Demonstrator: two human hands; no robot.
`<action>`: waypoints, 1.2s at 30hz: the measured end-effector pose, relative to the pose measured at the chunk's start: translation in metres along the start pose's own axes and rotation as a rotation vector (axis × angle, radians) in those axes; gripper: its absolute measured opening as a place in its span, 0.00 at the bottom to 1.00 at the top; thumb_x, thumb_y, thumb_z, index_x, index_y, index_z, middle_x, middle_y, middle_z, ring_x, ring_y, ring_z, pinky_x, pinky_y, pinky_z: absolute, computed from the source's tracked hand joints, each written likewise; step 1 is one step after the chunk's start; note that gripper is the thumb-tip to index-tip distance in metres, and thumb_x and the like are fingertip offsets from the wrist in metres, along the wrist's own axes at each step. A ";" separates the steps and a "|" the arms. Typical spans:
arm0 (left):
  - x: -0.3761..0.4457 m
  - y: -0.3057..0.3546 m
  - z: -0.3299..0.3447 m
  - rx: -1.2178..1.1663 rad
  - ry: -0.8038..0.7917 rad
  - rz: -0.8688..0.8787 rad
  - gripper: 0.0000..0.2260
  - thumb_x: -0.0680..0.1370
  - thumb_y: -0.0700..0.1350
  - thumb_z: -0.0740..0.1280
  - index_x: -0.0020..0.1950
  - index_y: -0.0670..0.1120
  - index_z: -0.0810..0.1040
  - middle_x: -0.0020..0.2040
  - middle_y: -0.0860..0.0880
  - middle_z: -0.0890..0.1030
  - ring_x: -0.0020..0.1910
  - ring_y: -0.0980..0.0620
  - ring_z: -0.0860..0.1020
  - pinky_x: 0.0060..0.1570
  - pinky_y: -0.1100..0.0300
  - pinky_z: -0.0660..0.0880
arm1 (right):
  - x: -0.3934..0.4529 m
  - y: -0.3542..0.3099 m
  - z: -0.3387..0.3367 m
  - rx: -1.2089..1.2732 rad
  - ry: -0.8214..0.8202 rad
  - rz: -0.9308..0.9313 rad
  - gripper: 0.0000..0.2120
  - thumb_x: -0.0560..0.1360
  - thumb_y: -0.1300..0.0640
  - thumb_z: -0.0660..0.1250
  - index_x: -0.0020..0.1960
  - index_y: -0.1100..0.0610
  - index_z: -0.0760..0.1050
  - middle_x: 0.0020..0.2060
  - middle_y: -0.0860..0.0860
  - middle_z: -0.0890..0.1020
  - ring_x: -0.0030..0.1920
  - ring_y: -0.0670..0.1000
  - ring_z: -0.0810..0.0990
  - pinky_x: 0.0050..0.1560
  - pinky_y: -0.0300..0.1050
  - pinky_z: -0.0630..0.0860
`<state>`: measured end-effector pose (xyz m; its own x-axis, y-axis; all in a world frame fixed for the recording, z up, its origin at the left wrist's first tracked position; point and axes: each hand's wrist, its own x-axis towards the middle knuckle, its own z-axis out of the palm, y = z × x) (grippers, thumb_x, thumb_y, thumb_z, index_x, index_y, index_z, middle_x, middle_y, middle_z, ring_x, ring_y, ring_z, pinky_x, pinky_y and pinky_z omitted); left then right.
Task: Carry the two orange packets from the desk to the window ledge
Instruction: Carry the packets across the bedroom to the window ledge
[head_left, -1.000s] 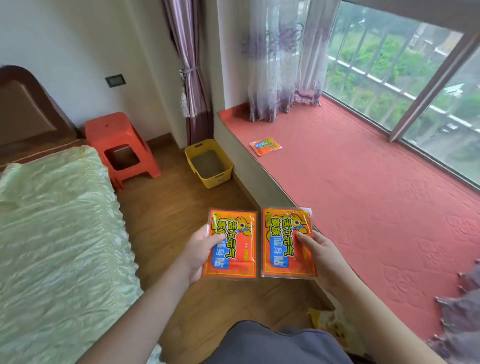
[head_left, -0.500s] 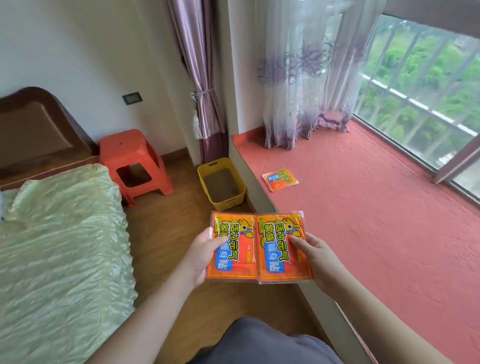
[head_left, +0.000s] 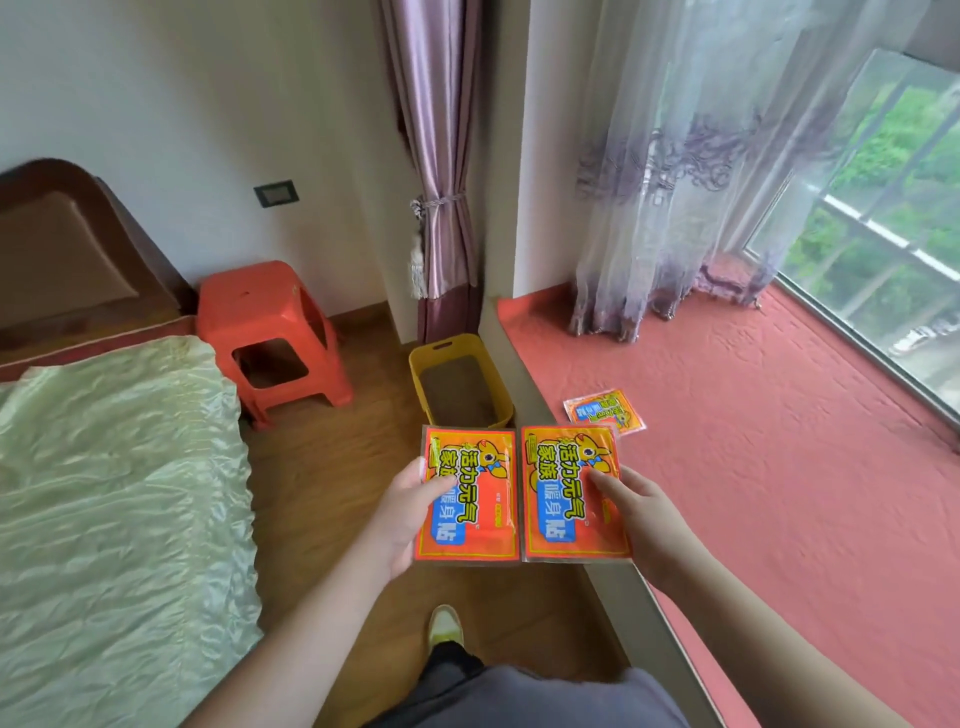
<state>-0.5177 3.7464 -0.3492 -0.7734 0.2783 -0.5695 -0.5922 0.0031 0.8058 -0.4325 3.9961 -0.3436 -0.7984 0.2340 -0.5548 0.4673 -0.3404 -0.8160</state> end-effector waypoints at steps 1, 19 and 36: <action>0.011 0.009 -0.007 0.013 -0.001 0.009 0.06 0.79 0.40 0.67 0.56 0.46 0.78 0.46 0.44 0.88 0.44 0.45 0.87 0.37 0.52 0.83 | 0.010 -0.005 0.010 0.013 0.013 0.000 0.08 0.79 0.53 0.67 0.55 0.55 0.80 0.46 0.54 0.89 0.42 0.56 0.89 0.35 0.48 0.84; 0.205 0.124 -0.003 0.164 -0.261 -0.076 0.07 0.80 0.41 0.66 0.56 0.48 0.79 0.48 0.44 0.88 0.47 0.44 0.87 0.40 0.50 0.83 | 0.138 -0.070 0.036 0.169 0.278 -0.018 0.06 0.79 0.57 0.66 0.54 0.55 0.80 0.41 0.53 0.89 0.38 0.54 0.89 0.32 0.46 0.83; 0.361 0.179 0.131 0.414 -0.535 -0.254 0.09 0.80 0.42 0.66 0.61 0.47 0.76 0.52 0.43 0.87 0.51 0.42 0.86 0.40 0.50 0.83 | 0.238 -0.110 -0.041 0.380 0.506 0.028 0.07 0.80 0.56 0.66 0.54 0.56 0.80 0.44 0.54 0.89 0.41 0.55 0.89 0.35 0.46 0.84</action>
<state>-0.8734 3.9731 -0.3898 -0.3439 0.6524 -0.6754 -0.5232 0.4641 0.7147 -0.6580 4.1269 -0.3930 -0.4656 0.5903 -0.6594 0.2438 -0.6307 -0.7367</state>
